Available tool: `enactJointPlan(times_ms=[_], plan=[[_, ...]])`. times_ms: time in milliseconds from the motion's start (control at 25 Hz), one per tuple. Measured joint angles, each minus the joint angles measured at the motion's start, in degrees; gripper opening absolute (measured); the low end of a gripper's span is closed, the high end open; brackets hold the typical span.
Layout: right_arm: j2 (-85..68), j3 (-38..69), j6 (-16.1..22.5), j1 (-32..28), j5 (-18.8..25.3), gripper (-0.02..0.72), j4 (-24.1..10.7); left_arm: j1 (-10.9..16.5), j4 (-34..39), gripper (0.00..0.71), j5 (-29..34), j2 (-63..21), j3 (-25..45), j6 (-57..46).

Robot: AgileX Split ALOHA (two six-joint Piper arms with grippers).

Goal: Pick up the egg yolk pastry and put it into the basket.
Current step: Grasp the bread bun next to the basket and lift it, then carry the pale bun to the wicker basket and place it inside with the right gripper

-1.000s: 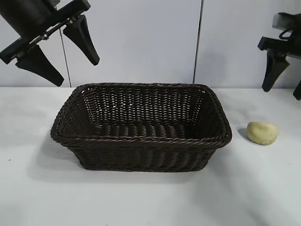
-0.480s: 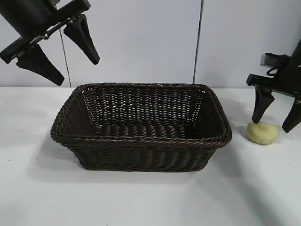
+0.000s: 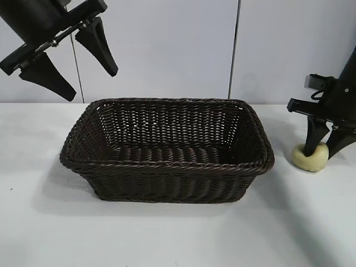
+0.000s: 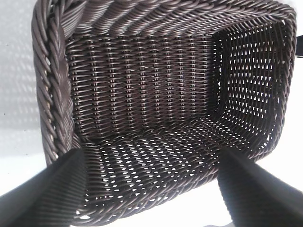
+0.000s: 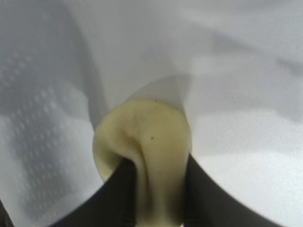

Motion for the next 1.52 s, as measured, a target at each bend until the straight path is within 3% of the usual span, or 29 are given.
enactJointPlan(times_ms=[360,840,1280,1520], plan=[[-9.42,-6.34,-0.08,0.00,6.68,0.094,2.49,0.00,0.00,0.561,0.17,0.00,0.00,0.00],[-13.76,-7.44,-2.94,1.38,10.78,0.092,7.59,0.00,0.00,0.561,0.21,0.00,0.00,0.00],[-13.76,-7.44,-3.32,19.17,10.07,0.088,7.74,0.00,0.00,0.561,0.21,0.00,0.00,0.00],[-13.76,-7.44,-0.11,28.38,7.11,0.087,3.65,0.00,0.00,0.561,0.21,0.00,0.00,0.00]])
